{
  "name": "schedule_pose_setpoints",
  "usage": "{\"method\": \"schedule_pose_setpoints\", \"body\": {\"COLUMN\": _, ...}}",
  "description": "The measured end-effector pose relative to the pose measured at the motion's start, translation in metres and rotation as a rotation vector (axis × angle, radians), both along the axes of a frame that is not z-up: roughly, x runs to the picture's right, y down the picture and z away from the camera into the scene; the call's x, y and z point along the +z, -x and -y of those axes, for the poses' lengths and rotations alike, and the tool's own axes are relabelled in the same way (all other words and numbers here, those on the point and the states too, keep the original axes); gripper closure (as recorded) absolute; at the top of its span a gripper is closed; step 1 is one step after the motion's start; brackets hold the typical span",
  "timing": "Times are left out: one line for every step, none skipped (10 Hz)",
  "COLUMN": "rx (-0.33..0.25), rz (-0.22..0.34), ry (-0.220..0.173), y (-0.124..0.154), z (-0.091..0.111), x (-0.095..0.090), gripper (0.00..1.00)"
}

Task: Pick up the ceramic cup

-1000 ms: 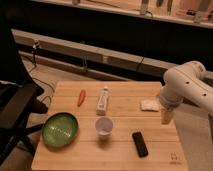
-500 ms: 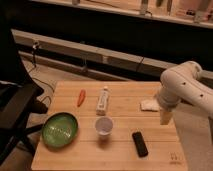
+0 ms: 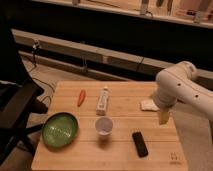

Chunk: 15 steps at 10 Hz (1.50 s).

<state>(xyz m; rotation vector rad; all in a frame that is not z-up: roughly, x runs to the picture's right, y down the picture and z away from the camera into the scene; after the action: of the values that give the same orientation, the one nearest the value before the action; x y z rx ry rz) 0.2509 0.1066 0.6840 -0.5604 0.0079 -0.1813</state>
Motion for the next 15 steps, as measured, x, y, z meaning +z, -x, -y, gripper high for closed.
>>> {"method": "schedule_pose_setpoints", "body": {"rx": -0.039, "rz": 0.021, "ry": 0.000, "y": 0.008, "z": 0.001, "x": 0.001, "gripper": 0.20}}
{"method": "schedule_pose_setpoints", "body": {"rx": -0.062, "rz": 0.030, "ry": -0.004, "y": 0.012, "z": 0.001, "x": 0.001, "gripper": 0.20}}
{"method": "schedule_pose_setpoints", "body": {"rx": -0.082, "rz": 0.037, "ry": -0.007, "y": 0.014, "z": 0.002, "x": 0.000, "gripper": 0.20}}
{"method": "schedule_pose_setpoints", "body": {"rx": -0.102, "rz": 0.047, "ry": -0.010, "y": 0.016, "z": 0.002, "x": 0.000, "gripper": 0.20}}
{"method": "schedule_pose_setpoints", "body": {"rx": -0.134, "rz": 0.063, "ry": -0.011, "y": 0.020, "z": 0.002, "x": 0.000, "gripper": 0.20}}
{"method": "schedule_pose_setpoints", "body": {"rx": -0.154, "rz": 0.073, "ry": -0.011, "y": 0.025, "z": 0.002, "x": -0.001, "gripper": 0.20}}
{"method": "schedule_pose_setpoints", "body": {"rx": -0.175, "rz": 0.084, "ry": -0.011, "y": 0.030, "z": 0.002, "x": 0.000, "gripper": 0.20}}
{"method": "schedule_pose_setpoints", "body": {"rx": -0.224, "rz": 0.112, "ry": -0.010, "y": 0.041, "z": 0.002, "x": 0.000, "gripper": 0.20}}
{"method": "schedule_pose_setpoints", "body": {"rx": -0.281, "rz": 0.144, "ry": -0.009, "y": 0.052, "z": 0.003, "x": 0.000, "gripper": 0.20}}
{"method": "schedule_pose_setpoints", "body": {"rx": -0.313, "rz": 0.162, "ry": -0.009, "y": 0.056, "z": 0.002, "x": 0.000, "gripper": 0.20}}
{"method": "schedule_pose_setpoints", "body": {"rx": -0.336, "rz": 0.176, "ry": -0.007, "y": 0.057, "z": 0.002, "x": 0.000, "gripper": 0.20}}
{"method": "schedule_pose_setpoints", "body": {"rx": -0.354, "rz": 0.187, "ry": -0.006, "y": 0.059, "z": 0.002, "x": -0.001, "gripper": 0.20}}
{"method": "schedule_pose_setpoints", "body": {"rx": -0.398, "rz": 0.217, "ry": -0.002, "y": 0.067, "z": 0.001, "x": 0.000, "gripper": 0.20}}
{"method": "schedule_pose_setpoints", "body": {"rx": -0.435, "rz": 0.243, "ry": 0.001, "y": 0.075, "z": 0.000, "x": 0.000, "gripper": 0.20}}
{"method": "schedule_pose_setpoints", "body": {"rx": -0.467, "rz": 0.265, "ry": 0.004, "y": 0.083, "z": -0.002, "x": 0.000, "gripper": 0.20}}
